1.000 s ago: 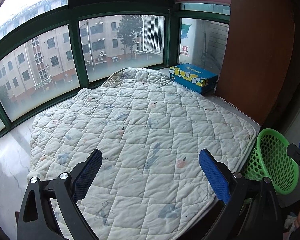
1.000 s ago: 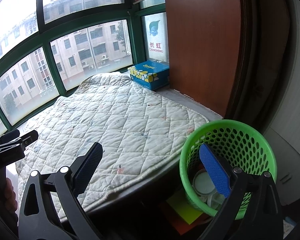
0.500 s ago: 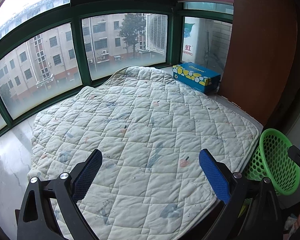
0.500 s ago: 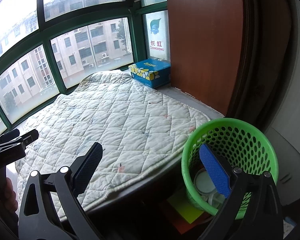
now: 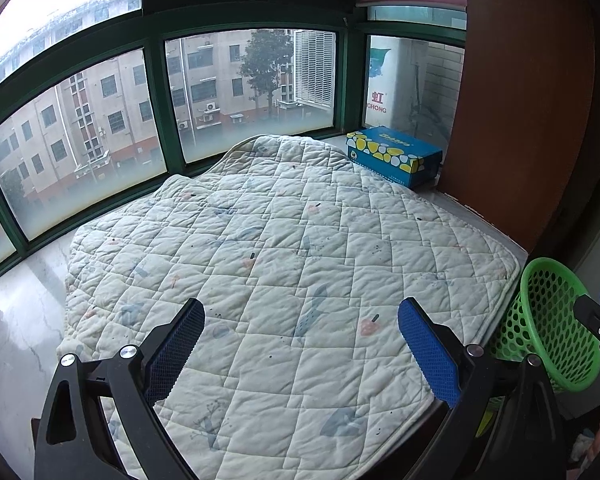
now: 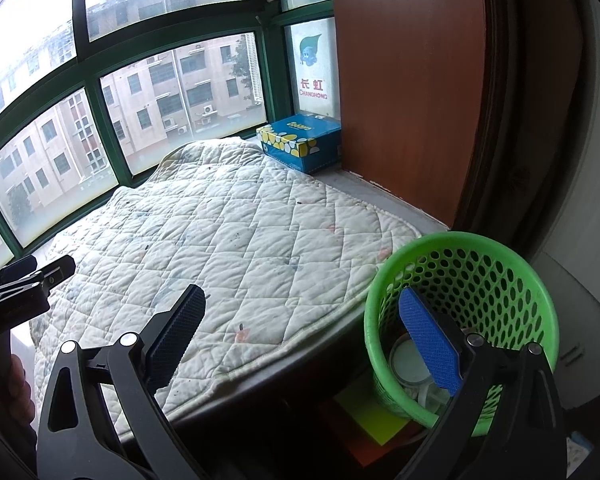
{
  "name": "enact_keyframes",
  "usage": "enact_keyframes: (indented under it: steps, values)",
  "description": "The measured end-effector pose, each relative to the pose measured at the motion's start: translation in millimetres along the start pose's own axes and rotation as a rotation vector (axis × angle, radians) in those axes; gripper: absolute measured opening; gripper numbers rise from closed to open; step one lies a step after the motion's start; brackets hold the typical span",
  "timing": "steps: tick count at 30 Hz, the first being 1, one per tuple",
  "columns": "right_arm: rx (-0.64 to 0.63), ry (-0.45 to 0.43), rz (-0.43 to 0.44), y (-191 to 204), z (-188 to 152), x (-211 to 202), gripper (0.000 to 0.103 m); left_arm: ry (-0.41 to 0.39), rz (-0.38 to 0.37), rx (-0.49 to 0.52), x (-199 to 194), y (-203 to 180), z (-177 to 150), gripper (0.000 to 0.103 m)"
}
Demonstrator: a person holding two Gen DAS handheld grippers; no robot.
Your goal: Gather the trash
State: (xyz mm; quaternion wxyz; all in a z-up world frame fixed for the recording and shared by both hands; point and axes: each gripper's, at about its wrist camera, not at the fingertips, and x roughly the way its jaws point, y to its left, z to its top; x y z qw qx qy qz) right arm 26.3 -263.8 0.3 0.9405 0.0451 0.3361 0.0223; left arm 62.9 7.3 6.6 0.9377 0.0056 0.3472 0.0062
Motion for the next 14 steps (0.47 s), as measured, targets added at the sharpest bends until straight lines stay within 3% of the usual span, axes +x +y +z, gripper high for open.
enact_keyframes:
  steps: [14]
  values:
    - [0.006,0.009,0.005,0.4,-2.1,2.9,0.096,0.012,0.014,-0.005,2.7,-1.6,-1.0,0.094]
